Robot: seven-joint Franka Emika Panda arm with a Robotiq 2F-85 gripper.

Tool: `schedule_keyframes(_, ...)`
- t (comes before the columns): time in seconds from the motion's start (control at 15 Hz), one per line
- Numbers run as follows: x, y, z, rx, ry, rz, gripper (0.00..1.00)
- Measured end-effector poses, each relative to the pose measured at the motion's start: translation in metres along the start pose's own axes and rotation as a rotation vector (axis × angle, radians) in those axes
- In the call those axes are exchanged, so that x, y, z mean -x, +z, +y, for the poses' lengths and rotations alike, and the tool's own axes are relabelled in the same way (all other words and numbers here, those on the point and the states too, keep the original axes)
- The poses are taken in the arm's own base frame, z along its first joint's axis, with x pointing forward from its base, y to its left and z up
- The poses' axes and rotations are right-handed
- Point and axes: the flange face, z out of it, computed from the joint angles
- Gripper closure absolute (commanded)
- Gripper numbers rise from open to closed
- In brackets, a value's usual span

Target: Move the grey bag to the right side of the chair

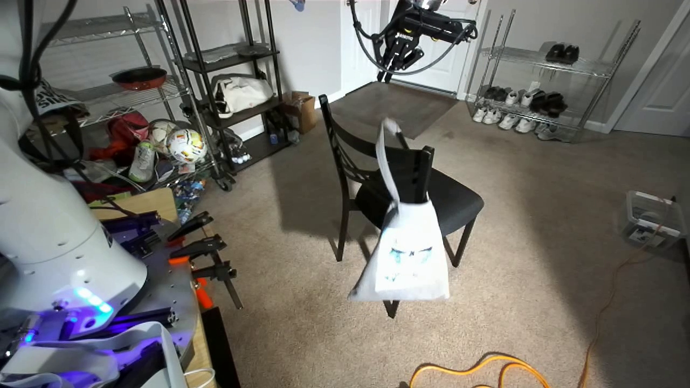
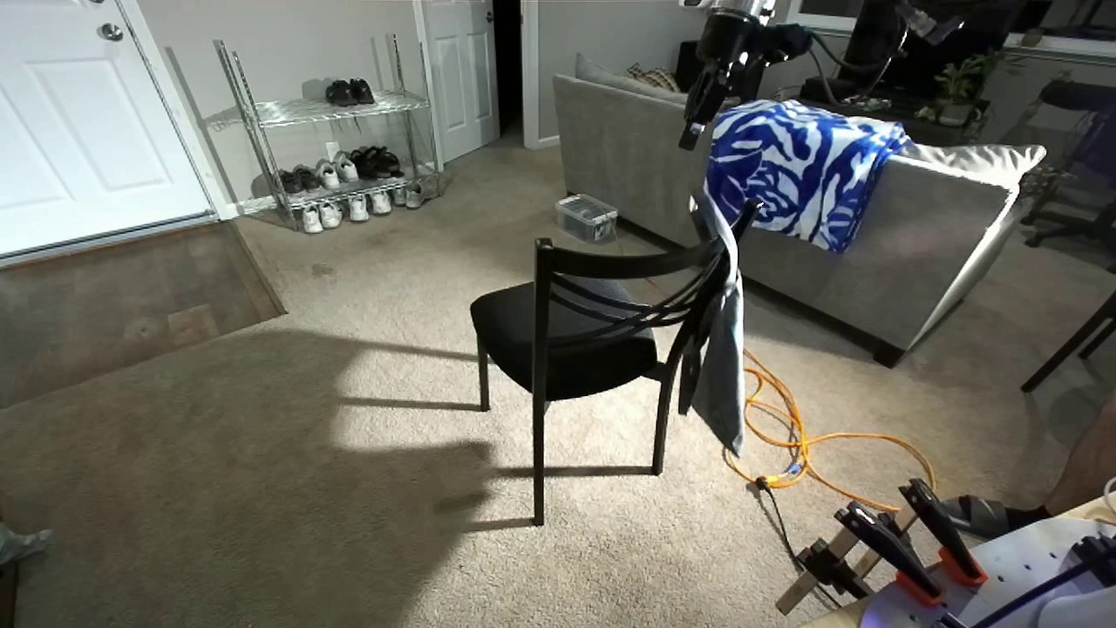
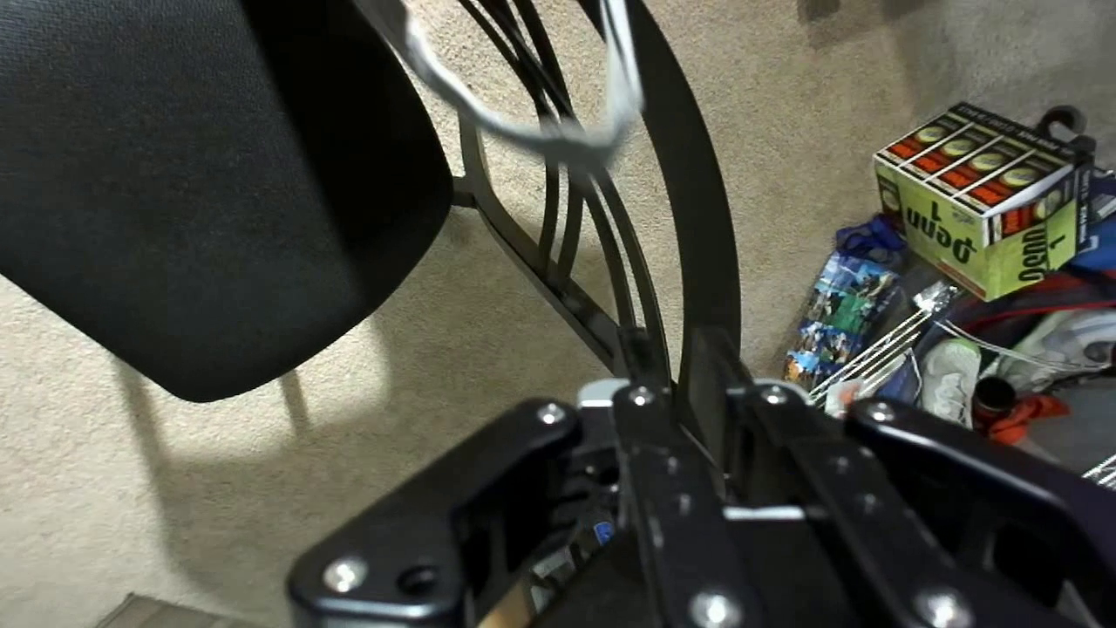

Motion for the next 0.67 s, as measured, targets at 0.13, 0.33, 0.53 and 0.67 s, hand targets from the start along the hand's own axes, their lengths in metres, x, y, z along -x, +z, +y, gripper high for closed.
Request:
schedule_keyframes(0.13, -0.0029, 0.0034, -0.0003, -0.015, -0.006, -0.002, 0.63)
schedule_keyframes(0.33, -0.0067, 0.0078, -0.0007, -0.027, -0.012, -0.003, 0.46)
schedule_keyframes(0.53, -0.007, 0.008, -0.0008, -0.028, -0.013, -0.003, 0.45)
schedule_keyframes(0.67, -0.0071, 0.0079, -0.0008, -0.028, -0.013, -0.003, 0.45)
